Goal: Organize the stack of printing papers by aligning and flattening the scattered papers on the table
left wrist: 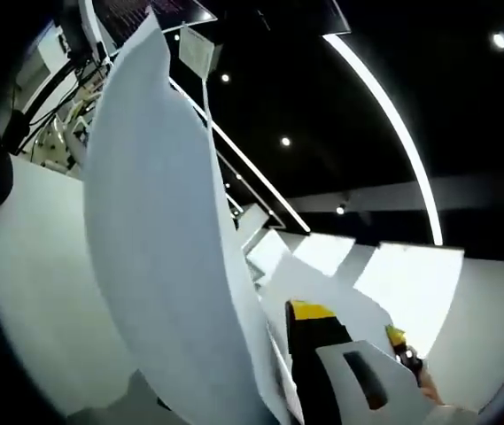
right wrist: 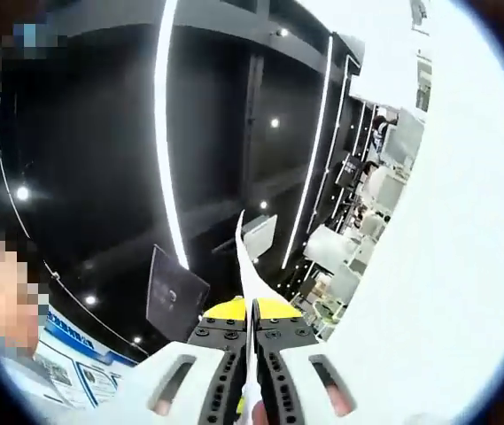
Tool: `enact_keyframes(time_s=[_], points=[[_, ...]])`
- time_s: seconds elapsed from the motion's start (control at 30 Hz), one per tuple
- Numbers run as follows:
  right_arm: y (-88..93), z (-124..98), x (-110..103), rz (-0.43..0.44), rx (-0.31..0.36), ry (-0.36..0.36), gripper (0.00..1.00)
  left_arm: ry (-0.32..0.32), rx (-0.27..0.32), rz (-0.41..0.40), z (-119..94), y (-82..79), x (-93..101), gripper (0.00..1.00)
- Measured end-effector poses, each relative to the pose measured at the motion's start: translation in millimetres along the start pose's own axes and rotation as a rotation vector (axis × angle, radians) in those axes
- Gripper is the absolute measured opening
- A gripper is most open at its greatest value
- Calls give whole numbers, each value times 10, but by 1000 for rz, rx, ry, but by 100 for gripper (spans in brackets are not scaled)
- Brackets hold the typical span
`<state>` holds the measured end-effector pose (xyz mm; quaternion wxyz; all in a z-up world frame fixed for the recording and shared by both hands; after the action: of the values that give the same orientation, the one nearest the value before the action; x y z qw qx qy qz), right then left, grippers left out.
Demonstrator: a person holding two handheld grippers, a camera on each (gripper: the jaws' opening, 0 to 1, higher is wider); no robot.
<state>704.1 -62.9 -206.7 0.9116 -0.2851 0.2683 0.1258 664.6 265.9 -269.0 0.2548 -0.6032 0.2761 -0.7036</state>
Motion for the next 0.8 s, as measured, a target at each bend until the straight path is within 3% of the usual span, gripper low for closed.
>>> enact_keyframes(time_s=[0.8], points=[[14, -1, -86, 112, 30, -12, 0, 9, 2, 1, 15, -3, 2, 18]])
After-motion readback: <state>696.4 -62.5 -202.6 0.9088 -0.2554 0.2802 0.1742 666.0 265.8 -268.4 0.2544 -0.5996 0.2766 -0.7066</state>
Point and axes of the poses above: the point that each gripper's makers call its tool centre point, and the gripper's own axes: z roughly forward along the fingers, x roughly to its right, y roughly out of its underside, the point moved 3 cm from there along -z, roughly backward along the fingers, and after that the axes turned 15 degrees about -y, right-handed, at the moved point
